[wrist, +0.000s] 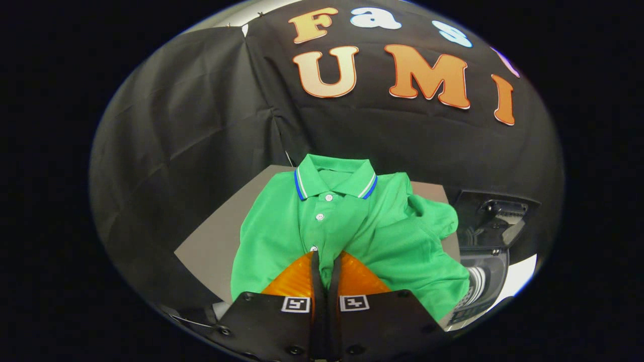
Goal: Put the clothes into the washing machine and then close the washing machine lid.
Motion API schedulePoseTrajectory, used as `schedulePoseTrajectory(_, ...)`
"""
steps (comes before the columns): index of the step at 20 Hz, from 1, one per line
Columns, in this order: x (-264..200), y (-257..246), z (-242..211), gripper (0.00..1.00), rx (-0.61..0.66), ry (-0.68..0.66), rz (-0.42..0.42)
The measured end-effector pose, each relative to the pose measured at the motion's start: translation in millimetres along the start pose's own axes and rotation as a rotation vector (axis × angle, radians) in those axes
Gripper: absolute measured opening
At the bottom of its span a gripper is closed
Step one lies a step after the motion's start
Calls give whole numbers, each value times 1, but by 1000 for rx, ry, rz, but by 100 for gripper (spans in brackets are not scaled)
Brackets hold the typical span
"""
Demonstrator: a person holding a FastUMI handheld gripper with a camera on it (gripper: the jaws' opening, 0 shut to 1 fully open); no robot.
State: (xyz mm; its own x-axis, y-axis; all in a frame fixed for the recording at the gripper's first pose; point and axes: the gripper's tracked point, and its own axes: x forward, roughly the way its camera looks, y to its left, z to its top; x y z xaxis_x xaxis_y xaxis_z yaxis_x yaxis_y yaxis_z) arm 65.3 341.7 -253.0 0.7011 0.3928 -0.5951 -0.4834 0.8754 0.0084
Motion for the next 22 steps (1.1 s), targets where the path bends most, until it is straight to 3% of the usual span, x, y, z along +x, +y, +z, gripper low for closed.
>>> schedulePoseTrajectory(12,-76,-46,67,8,62,-169,-19)
schedulePoseTrajectory(17,-128,-89,109,8,100,-280,-56)
schedulePoseTrajectory(22,-176,-153,122,8,115,-348,-134)
